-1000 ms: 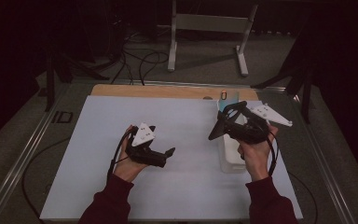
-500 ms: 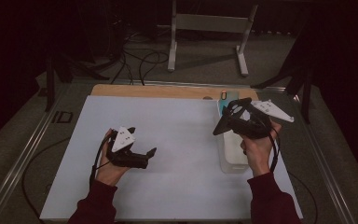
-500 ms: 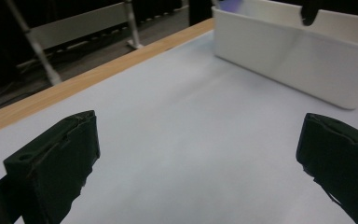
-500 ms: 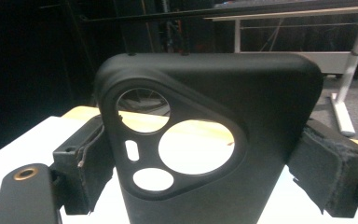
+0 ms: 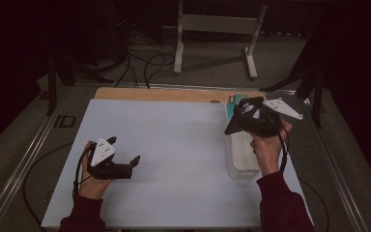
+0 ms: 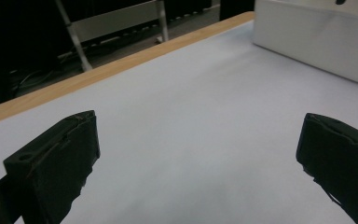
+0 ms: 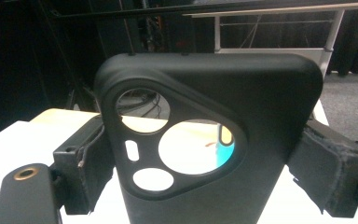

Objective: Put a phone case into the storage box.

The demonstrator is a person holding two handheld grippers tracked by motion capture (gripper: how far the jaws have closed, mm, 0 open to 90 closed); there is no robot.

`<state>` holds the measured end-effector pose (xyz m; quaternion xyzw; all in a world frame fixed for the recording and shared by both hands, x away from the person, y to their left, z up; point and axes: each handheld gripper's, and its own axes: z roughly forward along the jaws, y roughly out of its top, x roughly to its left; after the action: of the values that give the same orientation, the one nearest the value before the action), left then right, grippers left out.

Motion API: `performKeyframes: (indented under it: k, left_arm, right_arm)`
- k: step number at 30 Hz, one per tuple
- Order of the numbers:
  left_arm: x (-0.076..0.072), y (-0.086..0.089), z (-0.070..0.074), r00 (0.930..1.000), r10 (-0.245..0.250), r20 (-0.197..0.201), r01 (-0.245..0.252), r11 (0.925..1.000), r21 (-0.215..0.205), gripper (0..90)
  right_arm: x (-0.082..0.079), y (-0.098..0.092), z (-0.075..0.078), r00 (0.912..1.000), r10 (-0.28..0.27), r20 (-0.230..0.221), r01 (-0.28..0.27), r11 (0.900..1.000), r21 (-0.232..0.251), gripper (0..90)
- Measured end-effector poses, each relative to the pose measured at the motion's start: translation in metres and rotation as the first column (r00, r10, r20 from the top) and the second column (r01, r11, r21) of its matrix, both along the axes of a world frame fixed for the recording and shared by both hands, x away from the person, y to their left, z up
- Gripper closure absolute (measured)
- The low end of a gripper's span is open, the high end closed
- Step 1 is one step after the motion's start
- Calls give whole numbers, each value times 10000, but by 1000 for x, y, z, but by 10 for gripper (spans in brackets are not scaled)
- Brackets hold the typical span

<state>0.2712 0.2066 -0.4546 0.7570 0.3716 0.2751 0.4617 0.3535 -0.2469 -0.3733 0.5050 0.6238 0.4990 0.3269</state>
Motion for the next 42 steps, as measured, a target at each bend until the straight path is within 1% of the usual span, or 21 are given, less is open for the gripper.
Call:
performKeyframes:
  k: [2,5,6,8,9,15,20,22,25,28,36,42]
  left_arm:
    - [-1,4,-1,9999,96,71,-95,9999,-87,0]
    - [-1,4,-1,9999,96,71,-95,9999,-87,0]
    - [-5,11,-3,9995,287,115,-287,9996,11,0]
    - [-5,12,-4,9993,353,129,-353,9994,1,0]
    - [-7,17,-8,9986,503,170,-502,9987,-60,0]
    - [-11,26,-16,9975,688,133,-686,9975,-166,0]
    - [-16,29,-20,9966,792,218,-785,9965,-291,0]
    - [-17,29,-22,9968,757,263,-747,9966,-353,0]
    - [-18,29,-22,9966,767,292,-758,9967,-294,0]
    - [-18,30,-22,9958,851,341,-838,9958,-372,0]
    - [-19,29,-23,9964,785,313,-774,9963,-364,0]
    - [-20,30,-22,9963,806,299,-793,9959,-425,0]
  right_arm:
    - [1,-1,0,10000,-79,-24,79,10000,45,143]
    - [2,-1,0,10000,-98,-10,98,9999,39,143]
    - [2,-1,0,10000,-98,-10,98,9999,39,143]
    - [4,-3,0,9998,-205,-12,205,9998,19,143]
    - [6,-3,0,9996,-271,-17,271,9996,-15,143]
    - [10,-3,0,9993,-374,-37,373,9991,-213,143]
    - [16,-3,-1,9984,-556,-69,554,9981,-279,143]
    - [18,-3,-1,9980,-624,-87,620,9976,-319,143]
    - [21,-3,-3,9973,-723,-115,719,9969,-316,143]
    - [25,-3,-5,9961,-876,-130,870,9954,-408,143]
    - [37,-8,-13,9905,-1312,-418,1296,9908,-381,143]
    - [45,-7,-18,9871,-1473,-622,1439,9880,-556,142]
